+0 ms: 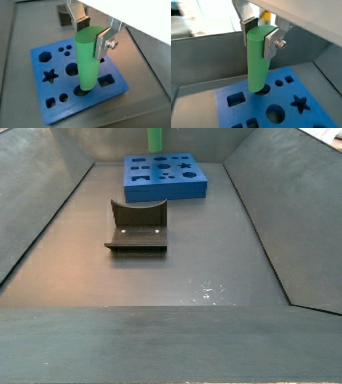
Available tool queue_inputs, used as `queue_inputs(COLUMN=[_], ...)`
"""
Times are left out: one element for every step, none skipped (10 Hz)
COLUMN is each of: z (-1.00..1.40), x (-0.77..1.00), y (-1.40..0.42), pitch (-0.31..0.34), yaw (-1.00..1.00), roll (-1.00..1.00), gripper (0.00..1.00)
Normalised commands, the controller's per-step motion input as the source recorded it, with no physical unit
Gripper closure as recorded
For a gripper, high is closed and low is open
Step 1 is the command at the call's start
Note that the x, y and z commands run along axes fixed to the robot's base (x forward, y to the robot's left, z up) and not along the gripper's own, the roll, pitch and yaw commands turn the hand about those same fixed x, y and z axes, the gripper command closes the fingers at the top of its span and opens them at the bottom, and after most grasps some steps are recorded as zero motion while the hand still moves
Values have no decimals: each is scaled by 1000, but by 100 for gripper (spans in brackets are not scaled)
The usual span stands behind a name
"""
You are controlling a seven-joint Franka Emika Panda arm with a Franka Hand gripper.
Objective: Pick up the oval object. Move up. Move to above the board. Insert the oval object.
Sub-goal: Insert the oval object.
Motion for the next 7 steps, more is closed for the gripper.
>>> queue_inputs(z=[-100, 0, -51, -314, -343, -291, -280], x=[-134, 0, -29, -43, 0, 0, 0], y=[-31, -29, -86, -169, -131, -83, 9], pitch=[34, 0, -46, -41, 0, 31, 97], yaw=[-814, 0, 0, -206, -129, -77, -177], roll=[20, 6, 21, 0, 16, 66, 93], gripper=[100, 100, 100, 100, 100, 100, 100])
